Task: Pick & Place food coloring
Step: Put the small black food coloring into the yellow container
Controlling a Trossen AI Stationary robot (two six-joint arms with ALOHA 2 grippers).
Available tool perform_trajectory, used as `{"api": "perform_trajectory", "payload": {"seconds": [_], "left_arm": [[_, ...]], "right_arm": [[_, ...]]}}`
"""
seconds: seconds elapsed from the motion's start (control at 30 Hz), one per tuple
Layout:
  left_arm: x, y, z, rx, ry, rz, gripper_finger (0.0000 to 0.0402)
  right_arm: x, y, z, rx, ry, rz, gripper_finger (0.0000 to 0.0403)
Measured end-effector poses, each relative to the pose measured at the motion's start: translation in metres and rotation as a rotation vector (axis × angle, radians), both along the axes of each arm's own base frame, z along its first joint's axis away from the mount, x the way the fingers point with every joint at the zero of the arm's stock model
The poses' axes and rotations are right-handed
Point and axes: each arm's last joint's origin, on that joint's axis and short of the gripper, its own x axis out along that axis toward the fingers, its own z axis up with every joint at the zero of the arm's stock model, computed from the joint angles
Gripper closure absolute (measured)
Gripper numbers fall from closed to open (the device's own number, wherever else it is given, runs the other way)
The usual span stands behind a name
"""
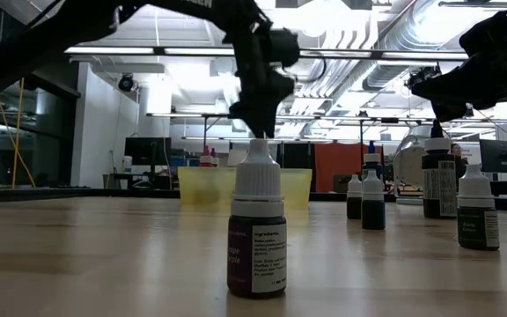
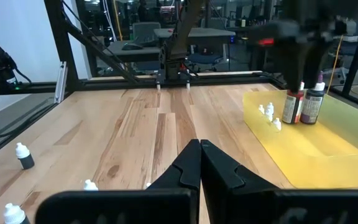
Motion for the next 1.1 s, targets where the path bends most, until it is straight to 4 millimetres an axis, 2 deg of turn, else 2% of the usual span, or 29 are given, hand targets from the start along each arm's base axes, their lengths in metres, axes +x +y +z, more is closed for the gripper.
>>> {"api": "perform_trajectory", "payload": {"seconds": [0.27,0.53,0.93,1.1], "left_arm": [[-0.009,-0.032,0.022,0.005,0.044,-0.18,0.0222],[-0.005,-0.075,0.029,-0.007,0.064,-0.42,0.0222],[0.006,-0.139,0.026,0.021,0.095,-0.563,0.0222],[0.01,-0.155,0.012,0.01,0.11,-0.573,0.0222]], "right_arm": [[0.0,0.0,0.0,0.0,0.0,0.0,0.0402],[0.0,0.0,0.0,0.0,0.0,0.001,0.0402],[0.0,0.0,0.0,0.0,0.0,0.0,0.0402],[0.0,0.0,0.0,0.0,0.0,0.0,0.0402]]}}
